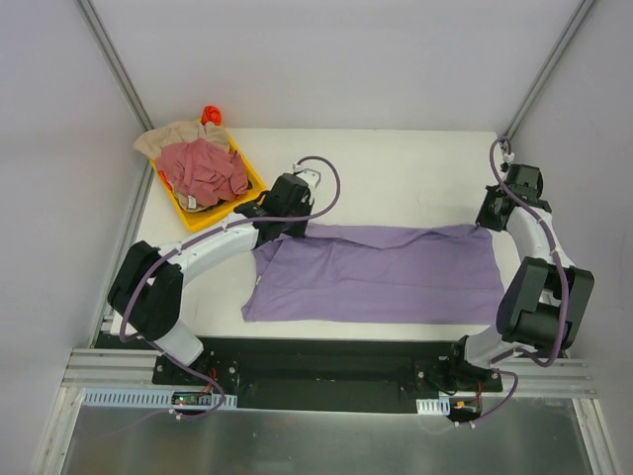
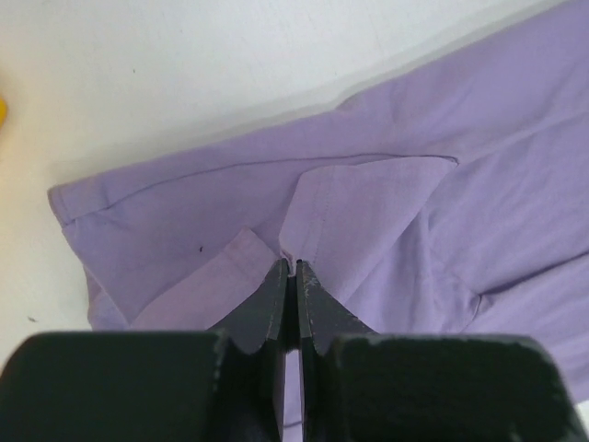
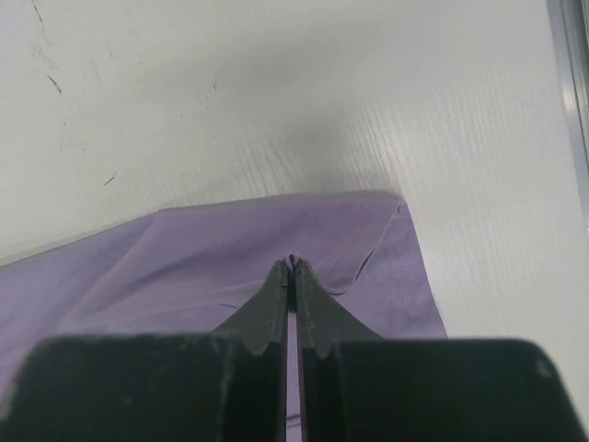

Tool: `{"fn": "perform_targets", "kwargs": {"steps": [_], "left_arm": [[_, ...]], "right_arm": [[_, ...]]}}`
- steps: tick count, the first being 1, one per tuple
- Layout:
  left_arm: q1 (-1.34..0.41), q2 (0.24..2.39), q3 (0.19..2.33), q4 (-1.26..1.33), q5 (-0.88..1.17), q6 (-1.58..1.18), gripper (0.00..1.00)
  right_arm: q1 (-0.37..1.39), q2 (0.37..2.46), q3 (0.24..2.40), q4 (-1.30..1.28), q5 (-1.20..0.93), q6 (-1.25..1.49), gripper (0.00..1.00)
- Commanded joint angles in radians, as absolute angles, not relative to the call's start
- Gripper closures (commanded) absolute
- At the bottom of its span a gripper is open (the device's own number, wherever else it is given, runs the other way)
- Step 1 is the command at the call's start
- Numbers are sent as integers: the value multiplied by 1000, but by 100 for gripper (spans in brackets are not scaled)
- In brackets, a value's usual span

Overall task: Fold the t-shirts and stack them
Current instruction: Fold the other side of the tshirt into a rectangle

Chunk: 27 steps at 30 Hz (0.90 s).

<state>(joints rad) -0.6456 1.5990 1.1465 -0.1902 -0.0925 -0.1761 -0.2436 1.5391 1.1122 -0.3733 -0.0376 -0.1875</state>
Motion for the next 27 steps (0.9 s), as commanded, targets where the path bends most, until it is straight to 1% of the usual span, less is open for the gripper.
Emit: {"fn": "perform_targets", "kwargs": {"steps": [1, 7, 13, 20, 24, 27], "left_arm": [[-657, 1517, 1098, -175, -146, -189, 100], [-657, 1462, 1058, -175, -166, -181, 100], [-664, 1395, 1002, -175, -109, -189, 100], [-676, 1330, 924, -175, -101, -222, 100], [-681, 1331, 888, -175, -46, -239, 100], [-692, 1344, 856, -175, -43, -267, 100]], "right_arm": [[-256, 1459, 1094, -393, -51, -192, 99], [-268, 1414, 1091, -410, -63, -196, 99], [-279, 1374, 1074, -428, -69, -206, 99], [-290, 1351, 1046, -433, -86, -221, 98], [-291, 1338, 1016, -433, -87, -229, 97], [-290, 1335, 991, -429, -74, -235, 96]]}}
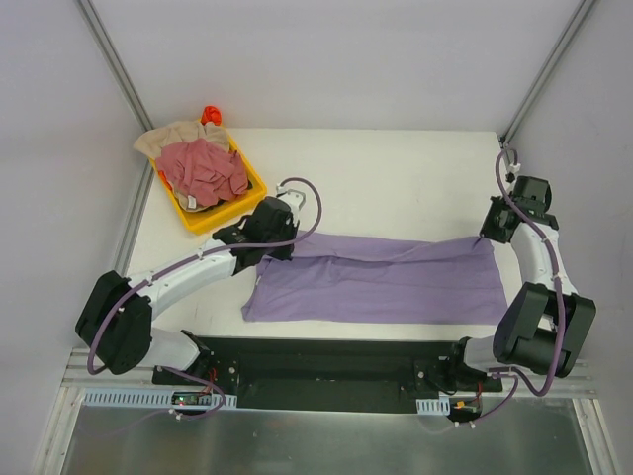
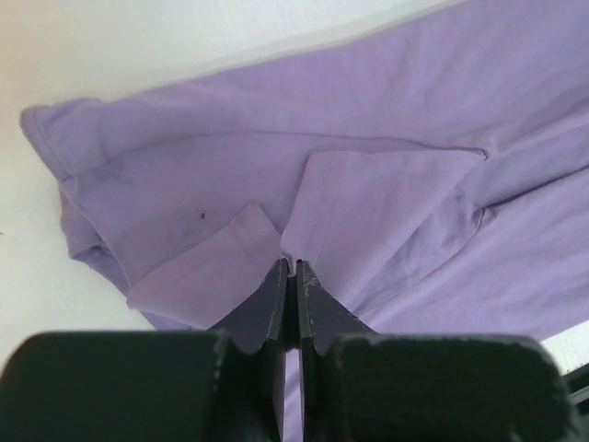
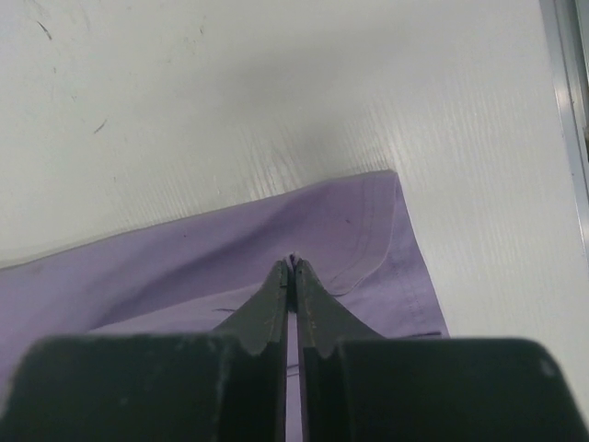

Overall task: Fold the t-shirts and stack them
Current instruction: Fold the other side of the tshirt into a rectangle

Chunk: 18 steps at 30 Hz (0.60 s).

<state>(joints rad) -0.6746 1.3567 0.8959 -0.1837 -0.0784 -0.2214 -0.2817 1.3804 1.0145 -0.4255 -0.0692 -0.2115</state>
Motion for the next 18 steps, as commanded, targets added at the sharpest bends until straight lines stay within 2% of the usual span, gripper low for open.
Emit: {"fn": "perform_targets", "kwargs": {"steps": [1, 6, 7, 9, 10, 11, 12, 13, 16, 17, 18], "left_arm": [[-693, 1347, 842, -173, -52, -276, 100], [-695, 1342, 801, -189, -48, -305, 100], [-695, 1338, 799, -201, -41, -310, 97], [-696, 1312, 796, -225, -29, -321, 82], [-698, 1296, 798, -242, -5, -324, 79], [-699, 1272, 795, -253, -2, -327, 70], [-704, 1244, 789, -259, 35, -333, 55], [-707, 1217, 782, -265, 57, -337, 43], [-710, 1117, 759, -267, 71, -362, 6], [-710, 1091, 756, -267, 52, -374, 1], [-710, 1075, 762, -267, 40, -382, 1]], "right_arm": [[-291, 1336, 983, -430, -63, -235, 96], [-291, 1335, 951, -451, -6, -229, 91], [-291, 1327, 943, -460, 58, -221, 87], [-291, 1312, 940, -485, 150, -190, 61], [-291, 1298, 943, -506, 210, -180, 61], [-290, 1286, 948, -518, 262, -161, 59], [-291, 1272, 953, -534, 297, -147, 50], [-291, 1255, 956, -541, 328, -138, 33], [-291, 1191, 953, -558, 351, -104, 13], [-291, 1169, 950, -560, 322, -98, 4], [-290, 1149, 943, -558, 277, -85, 1]]}}
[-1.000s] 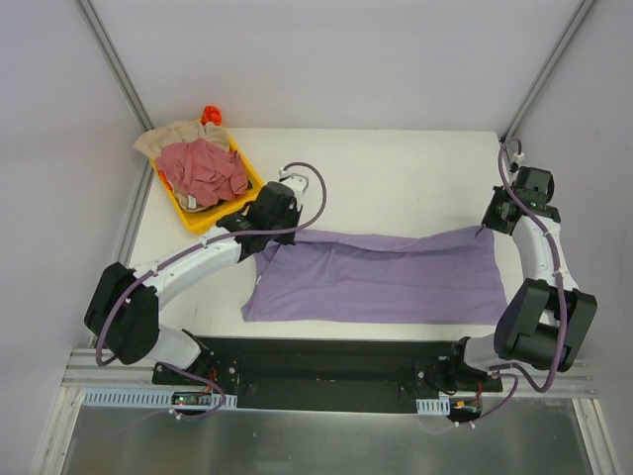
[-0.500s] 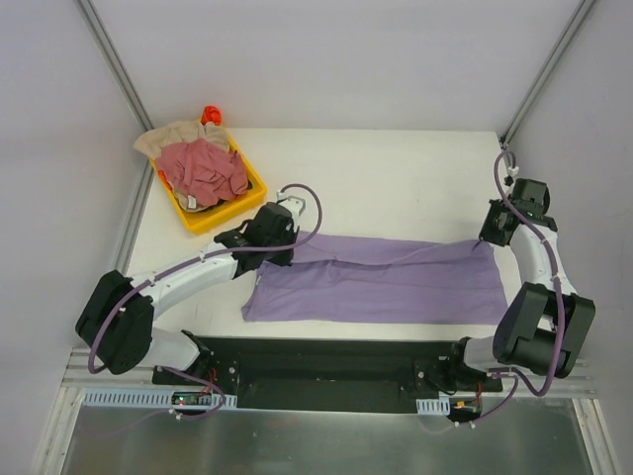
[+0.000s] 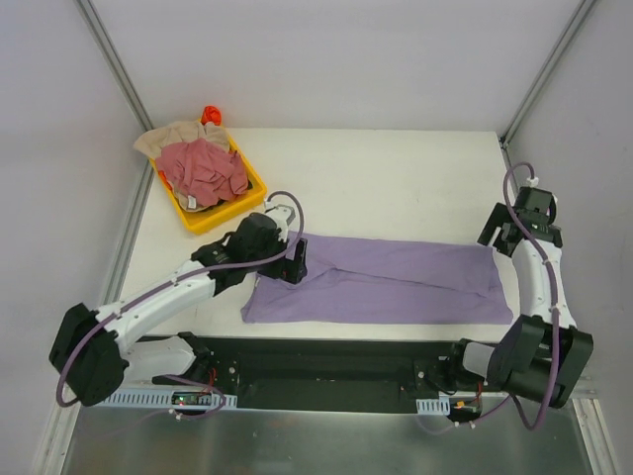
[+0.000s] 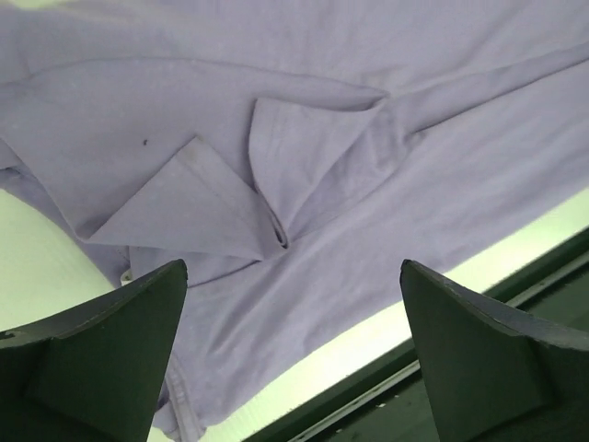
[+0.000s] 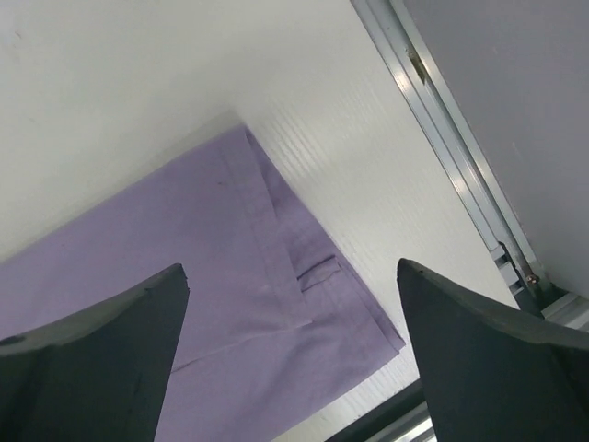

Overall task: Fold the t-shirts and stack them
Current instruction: Fold the other side of the tshirt into a rectangle

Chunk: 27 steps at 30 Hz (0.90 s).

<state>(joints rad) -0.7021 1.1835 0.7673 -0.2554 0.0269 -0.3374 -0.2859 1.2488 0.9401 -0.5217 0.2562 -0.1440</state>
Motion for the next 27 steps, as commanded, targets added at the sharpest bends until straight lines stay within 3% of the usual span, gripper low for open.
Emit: {"fn": "perform_targets", "kwargs": {"steps": [1, 6, 9, 17, 27], "left_arm": [[-710, 1069, 771, -267, 22, -391, 1], [-703, 1195, 888, -271, -53, -419, 1], [-681, 1336, 1007, -276, -8, -420, 1], [-681, 1568, 1046, -279, 161, -400, 1], [-689, 1597, 947, -282, 244, -456, 1]], "right_arm": [[-290, 1131, 934, -551, 212, -72, 4], [-279, 1080, 794, -350, -427, 23, 4], [-235, 1109, 698, -218, -555, 95, 4], [-202, 1327, 713, -285, -375, 69, 4], [-210, 1373, 712, -354, -209, 61, 4]]}}
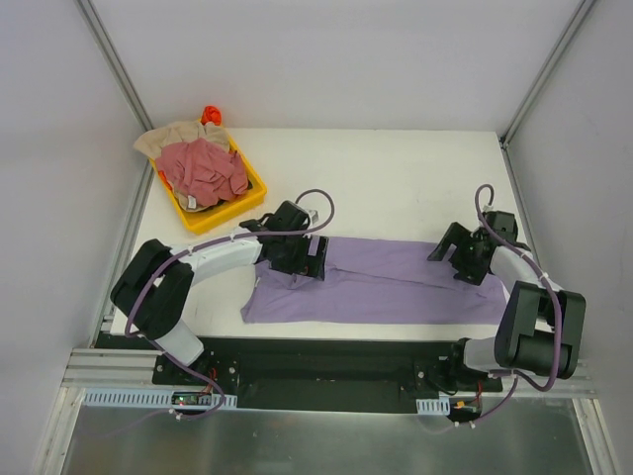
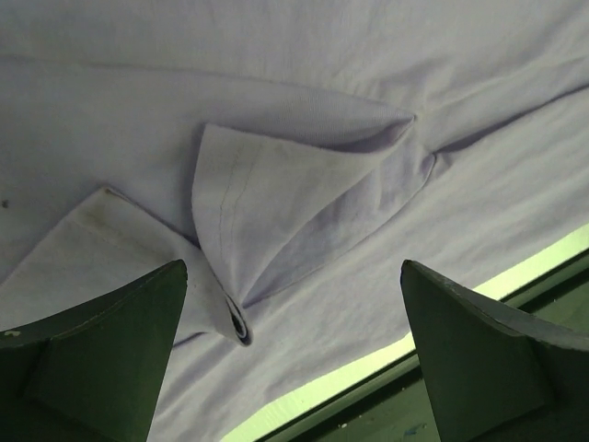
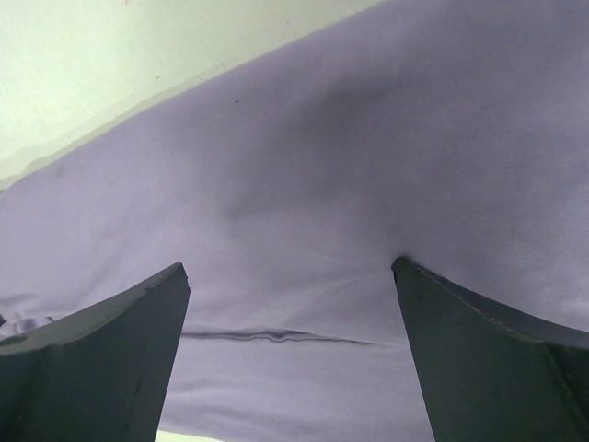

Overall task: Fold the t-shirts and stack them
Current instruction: Fold the other side of the tshirt into a rectangle

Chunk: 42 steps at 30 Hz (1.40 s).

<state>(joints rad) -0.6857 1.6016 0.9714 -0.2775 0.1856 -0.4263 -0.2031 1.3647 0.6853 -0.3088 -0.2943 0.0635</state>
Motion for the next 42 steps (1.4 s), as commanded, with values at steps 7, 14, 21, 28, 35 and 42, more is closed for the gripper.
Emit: {"fn": "perform_targets", "kwargs": {"steps": [7, 14, 21, 28, 35, 42], "left_arm": [[-729, 1488, 835, -299, 299, -413, 1], [-801, 1304, 756, -334, 365, -374, 1], [-816, 1238, 800, -351, 93, -449, 1], [-790, 1561, 1104, -341, -74, -439, 1], [-752, 1792, 1250, -341, 81, -422, 1], [-759, 1783, 1192, -341, 215, -433, 1]], "right_arm": [[-212, 1359, 704, -357, -196, 55, 4], [-216, 1364, 701, -360, -172, 52, 4], [-219, 1356, 695, -361, -175, 51, 4], [-219, 1354, 686, -353, -198, 54, 4], [-219, 1362, 680, -353, -193, 57, 4], [-219, 1365, 677, -351, -201, 58, 4]]}}
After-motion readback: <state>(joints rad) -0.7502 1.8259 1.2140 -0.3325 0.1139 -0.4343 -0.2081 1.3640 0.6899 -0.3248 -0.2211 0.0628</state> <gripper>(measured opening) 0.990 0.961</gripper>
